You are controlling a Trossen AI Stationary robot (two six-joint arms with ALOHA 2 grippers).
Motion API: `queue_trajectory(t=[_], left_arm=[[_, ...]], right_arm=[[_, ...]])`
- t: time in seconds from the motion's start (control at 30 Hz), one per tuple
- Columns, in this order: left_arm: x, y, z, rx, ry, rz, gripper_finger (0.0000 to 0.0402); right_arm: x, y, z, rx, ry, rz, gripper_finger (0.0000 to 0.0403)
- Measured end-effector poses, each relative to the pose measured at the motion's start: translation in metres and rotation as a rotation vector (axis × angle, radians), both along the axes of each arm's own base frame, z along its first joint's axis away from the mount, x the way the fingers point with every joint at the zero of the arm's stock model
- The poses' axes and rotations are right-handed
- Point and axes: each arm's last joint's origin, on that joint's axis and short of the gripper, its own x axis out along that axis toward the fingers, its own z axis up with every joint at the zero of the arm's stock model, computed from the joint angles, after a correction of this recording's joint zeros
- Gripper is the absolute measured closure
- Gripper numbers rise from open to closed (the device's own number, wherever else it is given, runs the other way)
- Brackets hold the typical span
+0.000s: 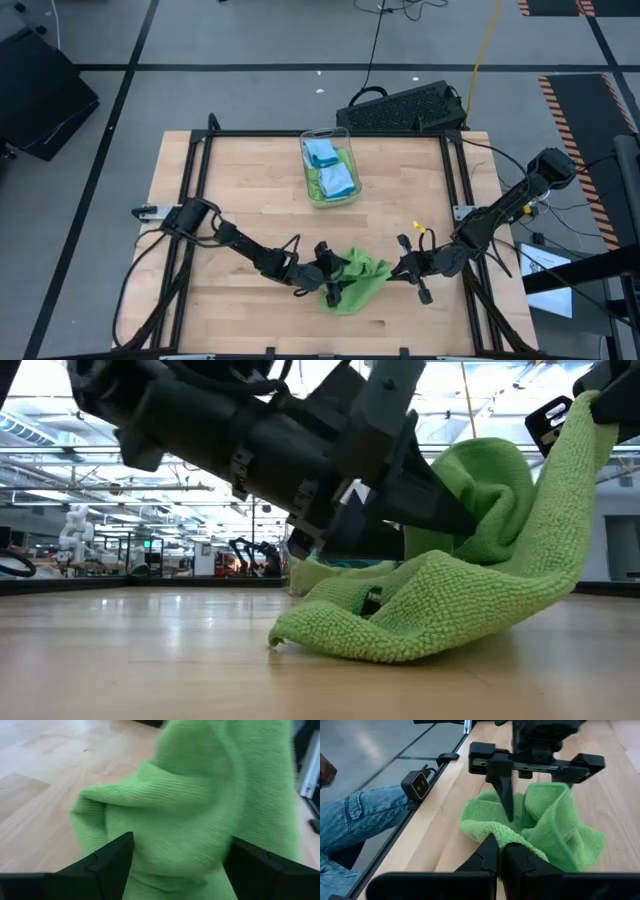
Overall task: Fold microfiber towels
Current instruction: Fold the green towel
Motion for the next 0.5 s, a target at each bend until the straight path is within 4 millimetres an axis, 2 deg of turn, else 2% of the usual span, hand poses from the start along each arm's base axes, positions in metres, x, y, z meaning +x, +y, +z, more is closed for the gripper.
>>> queue_trajectory(t=[0.13,0.4,0.5], left_arm=[[0.003,0.010,-0.001,-0.002,0.008,0.030,0.0154],[-0.003,0.014,-0.006,0.047,0.135,0.029,0.0289],[-0.009,0.016,-0.003,0.056,0.219,0.035,0.0323]], right_arm=[[0.000,0.000,0.000,0.000,0.001,0.000,0.0401],[-0.001,0.001,-0.001,0.026,0.025,0.015,0.0401],[-0.002,0.000,-0.003,0.022,0.049,0.015,0.0401]])
